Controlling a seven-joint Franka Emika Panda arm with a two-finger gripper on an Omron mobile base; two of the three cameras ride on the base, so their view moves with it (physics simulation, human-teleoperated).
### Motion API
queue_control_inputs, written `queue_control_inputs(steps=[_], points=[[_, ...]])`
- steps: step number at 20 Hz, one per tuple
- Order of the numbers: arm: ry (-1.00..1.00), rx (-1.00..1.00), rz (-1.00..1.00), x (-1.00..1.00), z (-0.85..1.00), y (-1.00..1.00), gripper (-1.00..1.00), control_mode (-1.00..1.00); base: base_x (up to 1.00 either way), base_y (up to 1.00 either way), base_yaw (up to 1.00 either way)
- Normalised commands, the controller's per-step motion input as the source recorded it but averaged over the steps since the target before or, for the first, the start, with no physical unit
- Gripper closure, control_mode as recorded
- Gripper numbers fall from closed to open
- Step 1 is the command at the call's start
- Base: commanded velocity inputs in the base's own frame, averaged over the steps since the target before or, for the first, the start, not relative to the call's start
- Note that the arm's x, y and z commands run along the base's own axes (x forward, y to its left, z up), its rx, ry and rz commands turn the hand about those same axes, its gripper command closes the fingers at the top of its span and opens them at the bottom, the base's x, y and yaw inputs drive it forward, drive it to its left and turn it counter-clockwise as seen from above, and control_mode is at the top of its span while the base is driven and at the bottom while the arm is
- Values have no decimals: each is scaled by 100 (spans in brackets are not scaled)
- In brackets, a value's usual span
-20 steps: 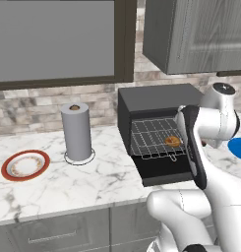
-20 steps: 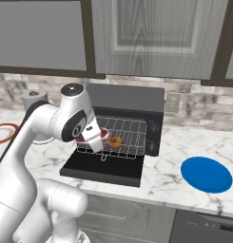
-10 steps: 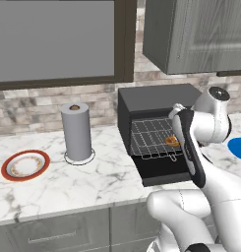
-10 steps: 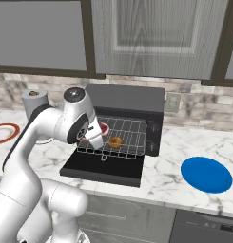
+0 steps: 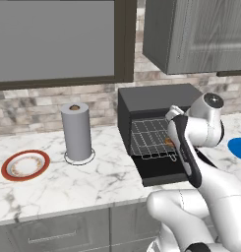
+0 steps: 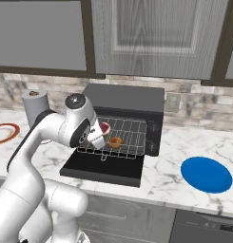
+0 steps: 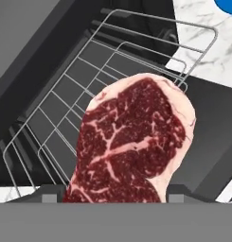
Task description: Open the toaster oven door. Place the bread on the bottom rack in the toaster oven and place the steak on the top rack.
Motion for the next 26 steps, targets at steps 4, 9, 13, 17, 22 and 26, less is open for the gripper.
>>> queue_control_inputs(steps=[4, 9, 13, 17, 22, 26], points=[[0, 0, 0, 33, 0, 0, 100, -100, 0, 0, 0], [0, 0, 0, 37, -2, 0, 100, -100, 0, 0, 0], [0, 0, 0, 41, -10, 0, 100, -100, 0, 0, 0], [0, 0, 0, 37, -18, 0, 100, -100, 0, 0, 0], [0, 0, 0, 43, -15, -3, 100, -100, 0, 0, 0], [0, 0, 0, 43, -23, -1, 100, -100, 0, 0, 0]])
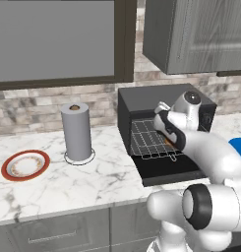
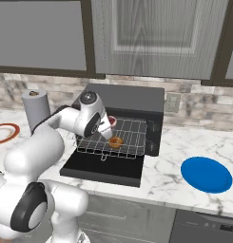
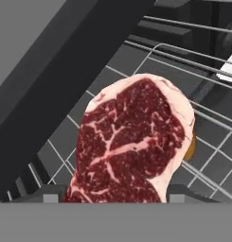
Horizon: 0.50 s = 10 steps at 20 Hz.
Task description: Open the toaster oven door. Place the bread on the bottom rack in the toaster oven and place the steak on the top rack.
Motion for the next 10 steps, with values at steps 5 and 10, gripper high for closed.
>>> queue_control_inputs(steps=[5, 10], points=[[0, 0, 0, 40, -23, 0, -100, -100, 0, 0, 0], [0, 0, 0, 42, -5, -2, -100, -100, 0, 0, 0]])
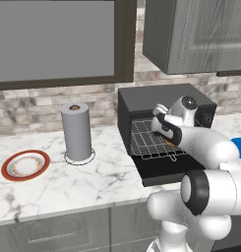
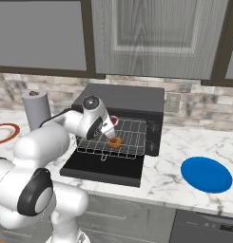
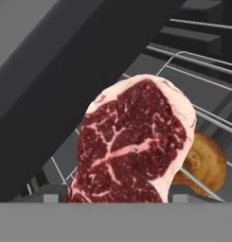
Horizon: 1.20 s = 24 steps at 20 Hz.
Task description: Open the toaster oven door. Place the bread on the bottom rack in the toaster oven and place the steak on the top rack.
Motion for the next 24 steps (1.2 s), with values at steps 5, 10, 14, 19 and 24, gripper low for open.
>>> queue_control_inputs(steps=[5, 10, 14, 19, 24], points=[[1, 0, 0, 22, 0, -1, -100, -100, 0, 0, 0], [12, 0, 0, 0, 6, -8, -100, -100, 0, 0, 0], [12, 0, 0, -5, 45, -24, -100, -100, 0, 0, 0], [4, 0, 2, -75, 62, -25, -100, -100, 0, 0, 0], [-5, 1, 8, -100, 35, -48, -100, -100, 0, 0, 0]])
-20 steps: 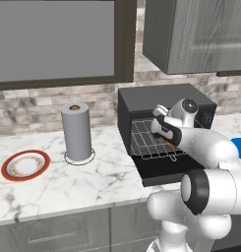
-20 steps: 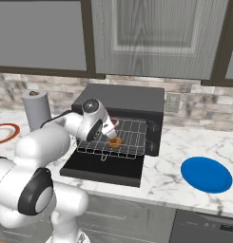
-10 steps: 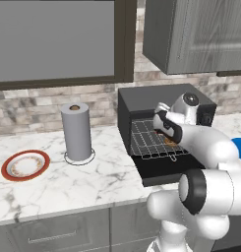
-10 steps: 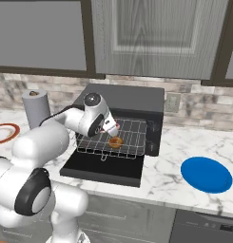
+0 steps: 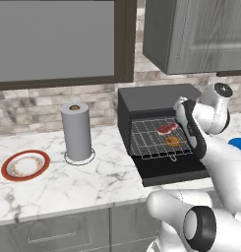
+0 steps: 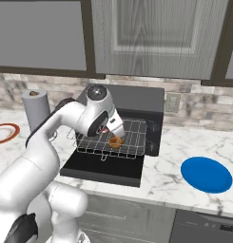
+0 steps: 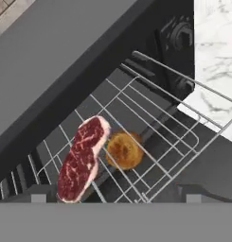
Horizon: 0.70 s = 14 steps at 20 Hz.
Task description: Open the toaster oven door. Place the bread on the bottom rack in the toaster oven and place the steak on the top rack.
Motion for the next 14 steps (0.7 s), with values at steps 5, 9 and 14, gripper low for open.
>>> queue_control_inputs(steps=[5, 9, 14], points=[[-1, 2, 5, -93, 19, -87, -100, -100, 0, 0, 0], [0, 0, 15, -41, 21, -63, -100, -100, 0, 0, 0], [-15, 5, 23, -46, 20, -59, -100, -100, 0, 0, 0]])
